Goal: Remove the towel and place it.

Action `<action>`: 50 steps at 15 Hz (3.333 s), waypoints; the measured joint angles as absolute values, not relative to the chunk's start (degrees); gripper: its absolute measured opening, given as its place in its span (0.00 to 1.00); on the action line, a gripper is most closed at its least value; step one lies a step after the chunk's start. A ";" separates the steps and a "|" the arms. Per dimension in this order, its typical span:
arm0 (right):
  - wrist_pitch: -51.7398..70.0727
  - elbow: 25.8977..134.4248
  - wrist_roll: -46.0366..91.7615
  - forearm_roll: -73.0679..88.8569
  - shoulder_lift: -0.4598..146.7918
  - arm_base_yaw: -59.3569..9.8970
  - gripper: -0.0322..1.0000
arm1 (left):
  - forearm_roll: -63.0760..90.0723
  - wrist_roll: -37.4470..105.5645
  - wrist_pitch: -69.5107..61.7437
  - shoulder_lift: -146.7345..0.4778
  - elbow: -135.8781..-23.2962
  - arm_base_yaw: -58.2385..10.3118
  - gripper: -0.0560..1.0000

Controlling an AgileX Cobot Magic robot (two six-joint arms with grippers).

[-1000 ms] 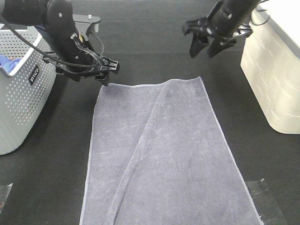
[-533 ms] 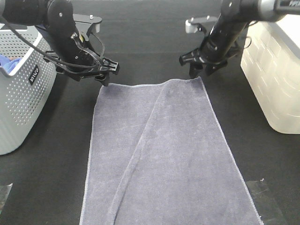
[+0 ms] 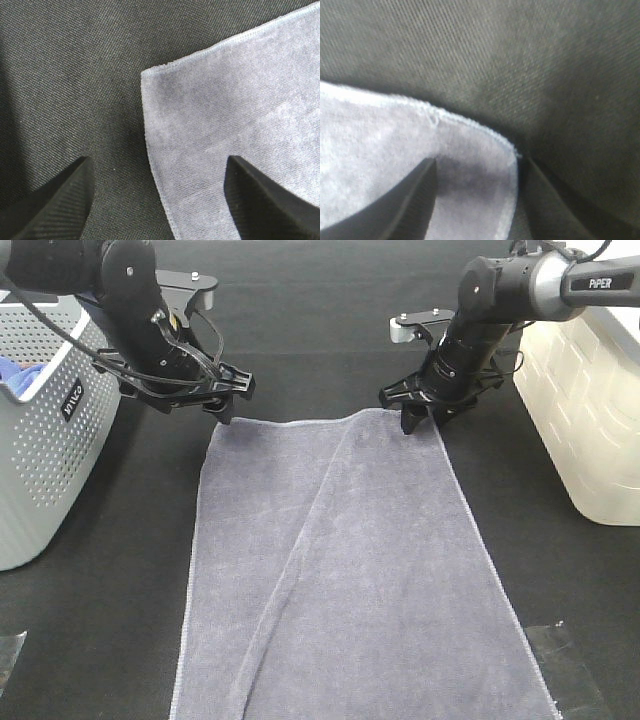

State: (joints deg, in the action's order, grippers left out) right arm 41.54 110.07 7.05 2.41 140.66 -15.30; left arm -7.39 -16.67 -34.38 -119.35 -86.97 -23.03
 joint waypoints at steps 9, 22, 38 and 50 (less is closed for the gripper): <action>41.20 110.07 6.93 2.35 140.66 -15.36 0.03 | -6.93 -16.67 -34.78 -119.35 -86.97 -23.03 0.71; 46.07 110.07 -3.55 -13.98 134.93 -15.36 0.03 | -6.53 -20.05 -26.87 -124.33 -86.97 -23.03 0.71; 46.18 110.07 -3.61 -13.58 134.59 -15.36 0.03 | -5.96 -22.69 -11.86 -133.38 -87.78 -23.03 0.40; 42.69 112.07 -3.61 -13.58 134.59 -15.36 0.03 | -18.79 -21.66 -18.05 -130.12 -95.91 -20.23 0.05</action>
